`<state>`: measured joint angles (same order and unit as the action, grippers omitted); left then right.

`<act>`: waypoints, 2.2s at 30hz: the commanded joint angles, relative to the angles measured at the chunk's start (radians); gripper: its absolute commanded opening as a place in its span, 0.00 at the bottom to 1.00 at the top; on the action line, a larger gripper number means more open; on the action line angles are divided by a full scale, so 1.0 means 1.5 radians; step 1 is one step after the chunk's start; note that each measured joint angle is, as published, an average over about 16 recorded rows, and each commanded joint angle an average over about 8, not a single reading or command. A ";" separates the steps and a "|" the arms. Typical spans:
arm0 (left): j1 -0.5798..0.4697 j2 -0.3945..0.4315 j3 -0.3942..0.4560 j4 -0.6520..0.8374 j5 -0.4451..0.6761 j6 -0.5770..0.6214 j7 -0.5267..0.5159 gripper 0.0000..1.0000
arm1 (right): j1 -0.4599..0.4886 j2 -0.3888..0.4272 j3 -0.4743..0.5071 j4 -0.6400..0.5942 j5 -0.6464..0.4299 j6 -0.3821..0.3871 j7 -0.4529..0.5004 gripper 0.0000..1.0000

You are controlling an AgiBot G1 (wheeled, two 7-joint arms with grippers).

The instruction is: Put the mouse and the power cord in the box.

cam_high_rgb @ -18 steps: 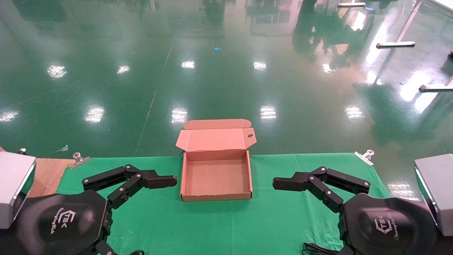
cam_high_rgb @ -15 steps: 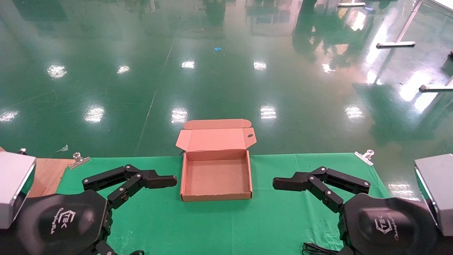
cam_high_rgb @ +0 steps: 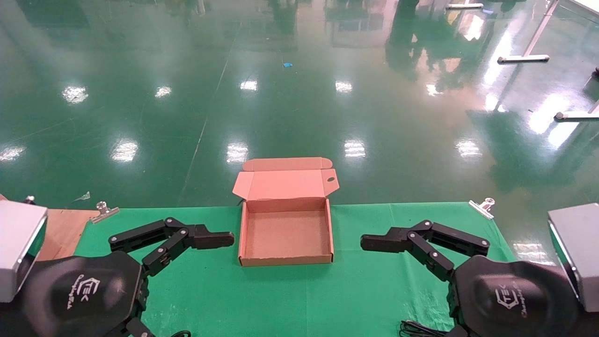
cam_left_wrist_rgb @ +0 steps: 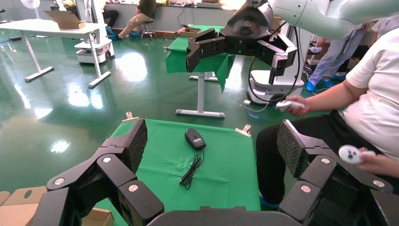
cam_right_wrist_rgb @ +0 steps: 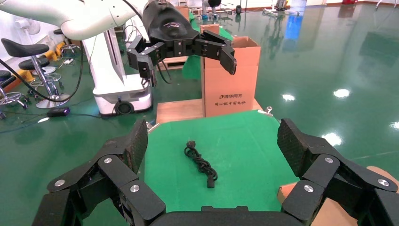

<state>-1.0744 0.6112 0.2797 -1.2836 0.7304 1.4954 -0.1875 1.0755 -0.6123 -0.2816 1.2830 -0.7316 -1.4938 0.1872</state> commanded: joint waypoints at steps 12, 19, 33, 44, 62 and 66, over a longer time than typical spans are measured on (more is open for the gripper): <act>0.000 0.000 0.000 0.000 0.000 0.000 0.000 1.00 | 0.000 0.000 0.000 0.000 0.000 0.000 0.000 1.00; -0.009 -0.008 0.008 -0.001 0.022 0.008 0.000 1.00 | 0.008 -0.001 -0.010 0.003 -0.025 -0.001 -0.004 1.00; -0.126 -0.032 0.150 0.098 0.264 0.059 0.060 1.00 | 0.213 -0.080 -0.204 -0.010 -0.466 -0.048 -0.056 1.00; -0.269 0.061 0.327 0.282 0.518 0.050 0.170 1.00 | 0.316 -0.176 -0.369 -0.115 -0.755 -0.027 -0.130 1.00; -0.330 0.224 0.402 0.628 0.653 -0.050 0.368 1.00 | 0.327 -0.309 -0.417 -0.454 -0.843 0.110 -0.321 1.00; -0.331 0.242 0.403 0.681 0.654 -0.067 0.401 1.00 | 0.327 -0.336 -0.418 -0.524 -0.842 0.134 -0.355 1.00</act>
<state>-1.5713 0.9722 0.8835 -0.2686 1.7115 1.3956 0.4085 1.5686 -1.1128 -0.9065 0.5006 -1.9924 -1.2935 -0.3419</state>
